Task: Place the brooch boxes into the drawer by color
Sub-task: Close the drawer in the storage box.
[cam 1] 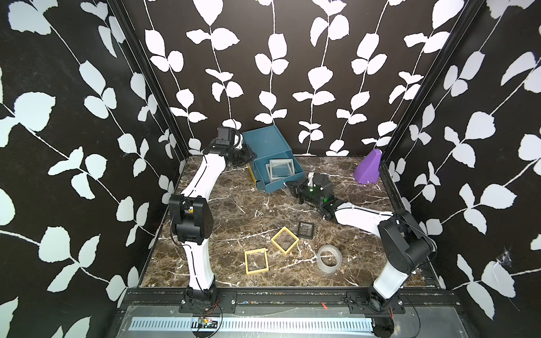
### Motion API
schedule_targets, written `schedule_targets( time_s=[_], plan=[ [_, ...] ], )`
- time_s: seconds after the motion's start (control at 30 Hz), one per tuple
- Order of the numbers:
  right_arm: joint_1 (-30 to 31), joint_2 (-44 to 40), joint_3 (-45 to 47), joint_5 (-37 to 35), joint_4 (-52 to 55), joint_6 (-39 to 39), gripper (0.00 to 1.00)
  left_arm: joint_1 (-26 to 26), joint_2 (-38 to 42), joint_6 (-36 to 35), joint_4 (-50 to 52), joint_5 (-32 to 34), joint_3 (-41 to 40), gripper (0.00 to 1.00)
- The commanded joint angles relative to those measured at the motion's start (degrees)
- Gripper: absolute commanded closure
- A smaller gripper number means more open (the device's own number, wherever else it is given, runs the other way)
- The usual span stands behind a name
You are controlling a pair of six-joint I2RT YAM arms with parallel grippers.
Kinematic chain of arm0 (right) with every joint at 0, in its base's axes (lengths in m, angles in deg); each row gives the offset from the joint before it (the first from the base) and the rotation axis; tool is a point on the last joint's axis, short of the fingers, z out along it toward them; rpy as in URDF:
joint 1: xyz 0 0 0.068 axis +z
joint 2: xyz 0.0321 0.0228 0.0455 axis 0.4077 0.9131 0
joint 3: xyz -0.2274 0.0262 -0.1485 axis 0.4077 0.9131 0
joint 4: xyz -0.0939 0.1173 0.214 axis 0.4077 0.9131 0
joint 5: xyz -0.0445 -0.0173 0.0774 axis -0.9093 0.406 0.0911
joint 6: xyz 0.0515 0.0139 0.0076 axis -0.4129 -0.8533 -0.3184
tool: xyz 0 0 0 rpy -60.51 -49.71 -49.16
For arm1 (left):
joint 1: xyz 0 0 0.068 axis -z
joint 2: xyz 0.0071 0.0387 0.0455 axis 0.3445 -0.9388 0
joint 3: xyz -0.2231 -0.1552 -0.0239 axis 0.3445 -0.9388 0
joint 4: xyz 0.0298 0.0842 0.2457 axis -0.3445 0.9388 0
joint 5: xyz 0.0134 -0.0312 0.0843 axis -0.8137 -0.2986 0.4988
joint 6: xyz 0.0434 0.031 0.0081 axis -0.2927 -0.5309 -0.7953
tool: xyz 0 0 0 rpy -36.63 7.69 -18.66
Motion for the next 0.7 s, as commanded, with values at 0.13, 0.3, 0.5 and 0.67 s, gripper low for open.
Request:
schedule_targets(
  time_s=[0.13, 0.3, 0.5, 0.67],
  plan=[
    [0.4, -0.7, -5.3, -1.4, 0.1, -0.9, 1.00, 0.7, 1.1, -0.8, 1.9, -0.7, -1.9, 0.74],
    [0.4, 0.8, -8.9, -1.7, 1.1, -1.4, 1.00, 1.0, 1.0, -0.7, 1.9, -0.8, -1.7, 0.75],
    [0.3, 4.2, -14.6, -1.1, 3.5, -1.2, 1.00, 1.3, 1.0, -0.7, 2.0, -1.0, -1.9, 0.76],
    [0.2, 8.1, -19.5, -0.8, 4.2, -1.6, 1.00, 1.7, 0.8, -0.6, 1.8, -1.1, -1.9, 0.77]
  ],
)
